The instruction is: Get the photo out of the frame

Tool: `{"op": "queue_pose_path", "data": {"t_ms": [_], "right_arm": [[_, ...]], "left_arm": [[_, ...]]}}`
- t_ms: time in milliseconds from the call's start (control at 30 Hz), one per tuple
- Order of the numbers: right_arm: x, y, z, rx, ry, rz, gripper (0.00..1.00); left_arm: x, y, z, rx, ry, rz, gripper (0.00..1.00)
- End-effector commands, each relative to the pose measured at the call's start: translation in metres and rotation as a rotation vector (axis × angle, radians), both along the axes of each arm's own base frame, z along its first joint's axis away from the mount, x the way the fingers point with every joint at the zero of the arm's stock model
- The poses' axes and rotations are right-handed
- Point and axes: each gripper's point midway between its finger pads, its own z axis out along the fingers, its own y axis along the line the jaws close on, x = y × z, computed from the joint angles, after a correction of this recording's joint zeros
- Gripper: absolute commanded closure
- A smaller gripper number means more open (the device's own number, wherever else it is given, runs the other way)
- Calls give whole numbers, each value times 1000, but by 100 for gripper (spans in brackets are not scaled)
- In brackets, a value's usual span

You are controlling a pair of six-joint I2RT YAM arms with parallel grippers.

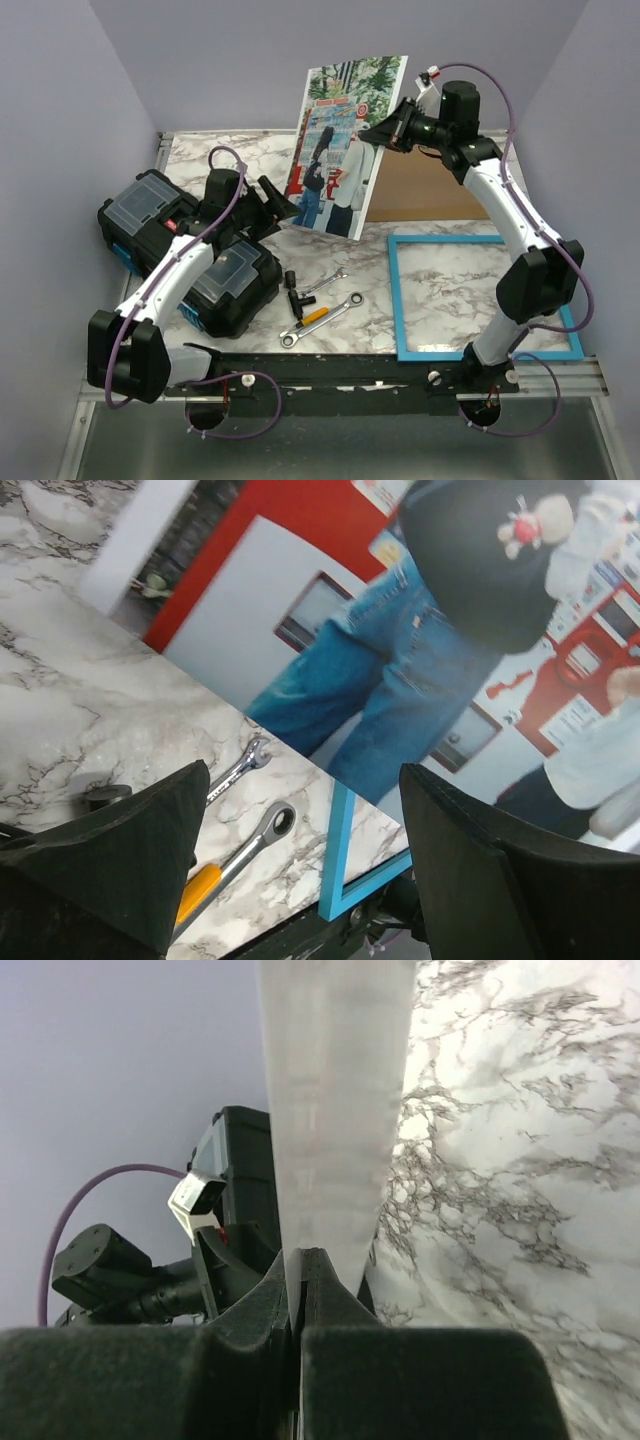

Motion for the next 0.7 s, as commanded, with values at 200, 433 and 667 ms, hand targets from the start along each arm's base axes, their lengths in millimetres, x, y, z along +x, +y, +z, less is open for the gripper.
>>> {"op": "queue_pose_path", "data": {"t_ms": [200,433,667], "right_arm": [[43,34,-144,63,165,233,100],[84,48,-232,11,227,148,99],[95,87,-282,-105,290,213,100]], "left_arm": [[-24,1,114,10,-323,-132,20],[-53,3,139,8,-402,-195,19],[-64,4,125,6,-387,-208,19]]}}
